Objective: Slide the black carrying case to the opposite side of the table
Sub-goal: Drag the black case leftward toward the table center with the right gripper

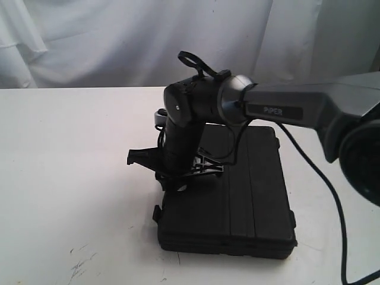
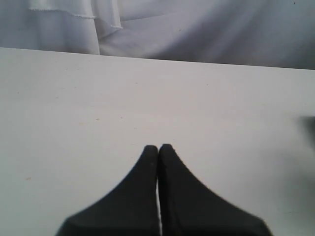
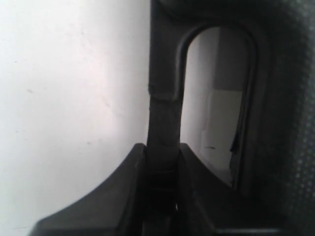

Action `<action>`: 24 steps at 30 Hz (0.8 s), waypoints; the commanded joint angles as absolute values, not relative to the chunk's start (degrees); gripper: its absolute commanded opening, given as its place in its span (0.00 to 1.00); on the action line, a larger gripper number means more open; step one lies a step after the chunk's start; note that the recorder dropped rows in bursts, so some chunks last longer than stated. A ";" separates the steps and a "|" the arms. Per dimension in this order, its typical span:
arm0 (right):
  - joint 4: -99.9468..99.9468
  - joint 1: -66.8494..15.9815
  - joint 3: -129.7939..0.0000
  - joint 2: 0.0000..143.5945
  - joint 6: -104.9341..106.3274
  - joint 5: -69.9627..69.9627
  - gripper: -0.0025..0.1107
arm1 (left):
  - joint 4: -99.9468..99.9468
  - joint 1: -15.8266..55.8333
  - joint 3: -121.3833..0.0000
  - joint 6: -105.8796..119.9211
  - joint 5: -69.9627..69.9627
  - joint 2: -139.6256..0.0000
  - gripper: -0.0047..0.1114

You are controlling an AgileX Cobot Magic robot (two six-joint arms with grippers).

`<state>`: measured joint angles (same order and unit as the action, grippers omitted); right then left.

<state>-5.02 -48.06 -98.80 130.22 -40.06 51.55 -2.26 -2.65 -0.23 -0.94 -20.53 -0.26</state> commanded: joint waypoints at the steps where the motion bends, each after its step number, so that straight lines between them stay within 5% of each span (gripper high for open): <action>1: -7.47 -50.19 -104.81 132.56 -40.72 51.85 0.02 | -2.29 -2.67 0.00 -1.17 -19.67 0.00 0.04; 14: -9.03 -53.85 -121.17 141.57 -42.20 57.49 0.02 | -2.29 -2.67 0.00 -1.17 -19.67 0.00 0.04; 24: -8.50 -53.96 -121.90 141.87 -42.59 57.47 0.02 | -2.29 -2.67 0.00 -1.17 -19.67 0.00 0.04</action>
